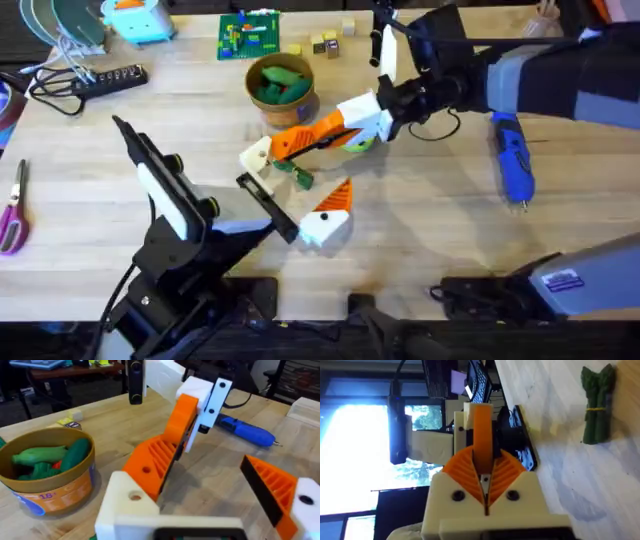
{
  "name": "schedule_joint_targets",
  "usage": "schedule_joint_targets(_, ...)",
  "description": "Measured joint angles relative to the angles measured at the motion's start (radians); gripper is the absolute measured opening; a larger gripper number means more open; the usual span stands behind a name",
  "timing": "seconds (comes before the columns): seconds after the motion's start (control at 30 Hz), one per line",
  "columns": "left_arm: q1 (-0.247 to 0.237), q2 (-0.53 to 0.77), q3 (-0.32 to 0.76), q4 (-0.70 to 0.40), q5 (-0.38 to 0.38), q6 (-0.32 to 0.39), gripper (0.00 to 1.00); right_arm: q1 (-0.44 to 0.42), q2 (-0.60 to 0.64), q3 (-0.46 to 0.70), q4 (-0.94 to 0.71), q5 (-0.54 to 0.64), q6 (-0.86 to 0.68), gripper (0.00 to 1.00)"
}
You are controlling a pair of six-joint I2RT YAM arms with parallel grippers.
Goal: Pick up the gripper from the table and insert it into the empty holder that is missing its gripper. Then pick up a screw, insert it into the mounting hole, and use the screwdriver to tighten it. Finally, clean up the table by picking up the vegetable and placing it into the bucket.
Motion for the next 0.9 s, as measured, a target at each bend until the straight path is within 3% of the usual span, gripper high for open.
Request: schedule_joint_targets(0.9,0.0,0.0,0.0,-0.001,0.0,0.006,0.993,0.045,0.036,-0.001,0.012,-0.042,0.048,0.009)
